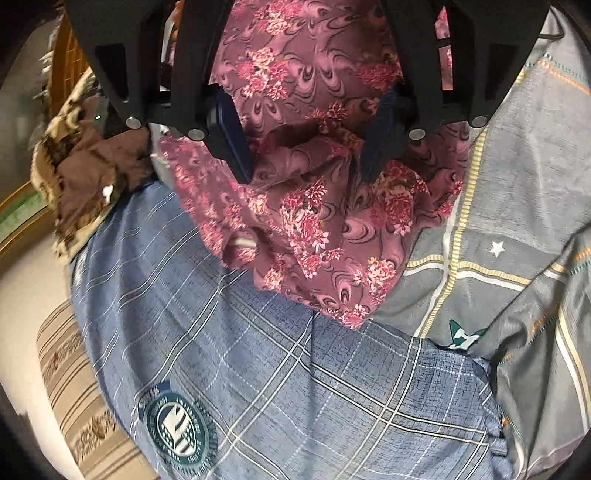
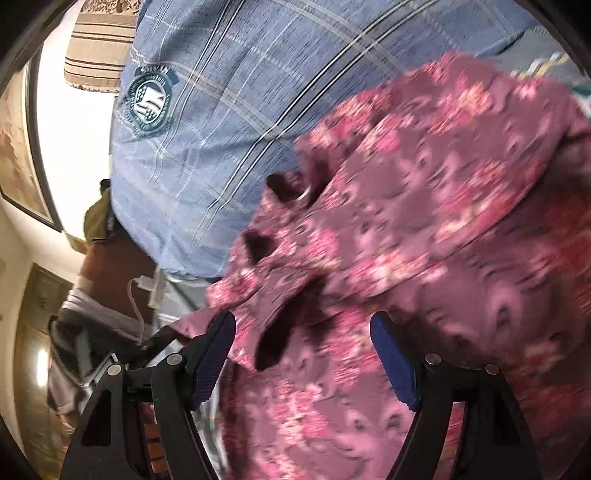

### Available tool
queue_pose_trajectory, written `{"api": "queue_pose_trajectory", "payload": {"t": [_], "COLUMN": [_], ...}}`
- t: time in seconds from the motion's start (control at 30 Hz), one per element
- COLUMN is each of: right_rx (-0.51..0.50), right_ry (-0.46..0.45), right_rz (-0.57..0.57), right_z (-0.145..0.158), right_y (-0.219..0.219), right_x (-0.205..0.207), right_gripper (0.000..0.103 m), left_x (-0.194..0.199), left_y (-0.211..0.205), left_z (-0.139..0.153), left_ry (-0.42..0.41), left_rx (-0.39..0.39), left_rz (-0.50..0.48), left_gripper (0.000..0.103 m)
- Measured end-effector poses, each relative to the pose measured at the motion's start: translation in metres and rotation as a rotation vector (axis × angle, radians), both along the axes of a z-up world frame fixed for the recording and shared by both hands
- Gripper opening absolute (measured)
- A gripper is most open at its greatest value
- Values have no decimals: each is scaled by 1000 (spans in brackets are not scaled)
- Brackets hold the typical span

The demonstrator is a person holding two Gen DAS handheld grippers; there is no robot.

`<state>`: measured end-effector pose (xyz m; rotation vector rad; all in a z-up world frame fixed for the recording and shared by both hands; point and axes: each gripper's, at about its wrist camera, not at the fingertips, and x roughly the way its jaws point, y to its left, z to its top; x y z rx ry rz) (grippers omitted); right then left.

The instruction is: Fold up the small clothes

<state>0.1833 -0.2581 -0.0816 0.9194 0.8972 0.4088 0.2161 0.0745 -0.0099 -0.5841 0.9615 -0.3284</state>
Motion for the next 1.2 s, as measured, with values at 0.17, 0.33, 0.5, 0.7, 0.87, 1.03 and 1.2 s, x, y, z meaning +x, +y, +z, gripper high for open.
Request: {"api": "queue_pose_trajectory", "payload": {"t": [0.17,0.33,0.5,0.7,0.87,1.03,1.2], "right_rx": [25,-104,-378,-559,-512,-385,-347], "right_ry": [23,22,-199,-102,-59,-131,-226], "right_rz": [51,184,-20,-156,-148,-195,-196], "right_z": [-3,12,77,63,39,45,78], "right_y": [27,59,-1,-69,-82,-92,-92], "right_x": [18,42,42,45,32,9,-10], "right_gripper": [82,7,5,5,5,5,5], "left_x": [-1,-1,6,18,25,33,37], "left_y": [6,22,38,22,3,-9,6], "left_z": [2,9,0,-23,-53,-64,-52], "left_ry": [-13,-48,-7,76,185,188,107], "left_rx": [-22,-62,-55,-61,-160,-161,-70], "left_rz": [-18,13,77,50,-16,-15,99], "left_gripper": [59,60,61,61,64,66,47]}}
